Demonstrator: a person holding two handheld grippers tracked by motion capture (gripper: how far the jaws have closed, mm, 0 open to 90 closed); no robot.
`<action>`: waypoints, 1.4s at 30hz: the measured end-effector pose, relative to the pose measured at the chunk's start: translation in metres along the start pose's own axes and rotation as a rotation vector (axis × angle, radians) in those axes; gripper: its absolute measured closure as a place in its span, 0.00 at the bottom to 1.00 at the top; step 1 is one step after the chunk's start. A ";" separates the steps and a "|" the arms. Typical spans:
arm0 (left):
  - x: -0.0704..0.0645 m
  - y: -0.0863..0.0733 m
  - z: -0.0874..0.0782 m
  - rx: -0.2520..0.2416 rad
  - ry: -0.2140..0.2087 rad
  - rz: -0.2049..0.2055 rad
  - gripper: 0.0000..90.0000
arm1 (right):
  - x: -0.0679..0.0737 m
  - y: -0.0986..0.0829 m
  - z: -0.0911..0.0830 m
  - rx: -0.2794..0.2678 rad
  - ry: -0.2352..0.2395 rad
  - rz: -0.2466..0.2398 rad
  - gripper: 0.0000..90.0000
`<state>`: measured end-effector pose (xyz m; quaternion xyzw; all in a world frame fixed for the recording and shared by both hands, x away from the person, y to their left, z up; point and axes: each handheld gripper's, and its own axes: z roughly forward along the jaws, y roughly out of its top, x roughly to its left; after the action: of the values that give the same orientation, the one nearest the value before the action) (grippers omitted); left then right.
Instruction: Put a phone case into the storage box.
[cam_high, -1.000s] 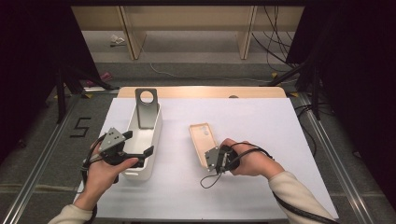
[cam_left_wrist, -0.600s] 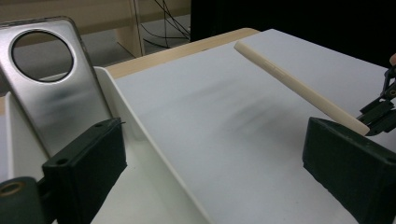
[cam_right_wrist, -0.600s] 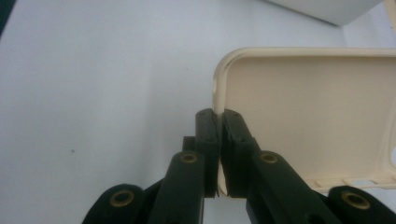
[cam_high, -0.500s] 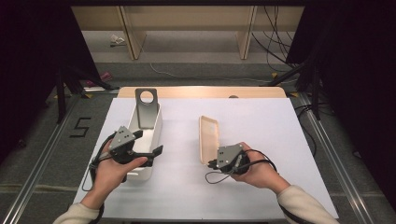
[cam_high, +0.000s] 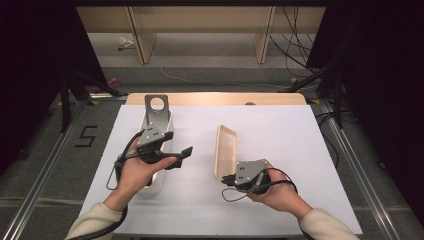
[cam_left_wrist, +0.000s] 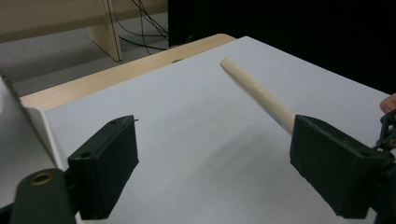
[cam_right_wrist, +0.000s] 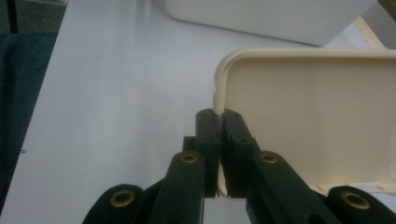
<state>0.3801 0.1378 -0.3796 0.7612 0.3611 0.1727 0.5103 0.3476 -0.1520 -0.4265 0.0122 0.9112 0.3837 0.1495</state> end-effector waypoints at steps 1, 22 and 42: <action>-0.001 0.002 0.004 0.011 -0.010 -0.004 0.17 | 0.001 0.001 0.001 -0.002 0.001 -0.003 0.97; -0.019 0.035 0.078 0.209 -0.046 -0.159 0.47 | 0.009 0.011 0.006 0.005 -0.030 -0.051 0.97; -0.024 0.041 0.069 0.121 -0.060 -0.245 0.90 | 0.012 0.013 0.012 0.054 -0.106 -0.128 0.88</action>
<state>0.4223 0.0664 -0.3692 0.7455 0.4456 0.0641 0.4915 0.3379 -0.1328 -0.4288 -0.0216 0.9109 0.3475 0.2213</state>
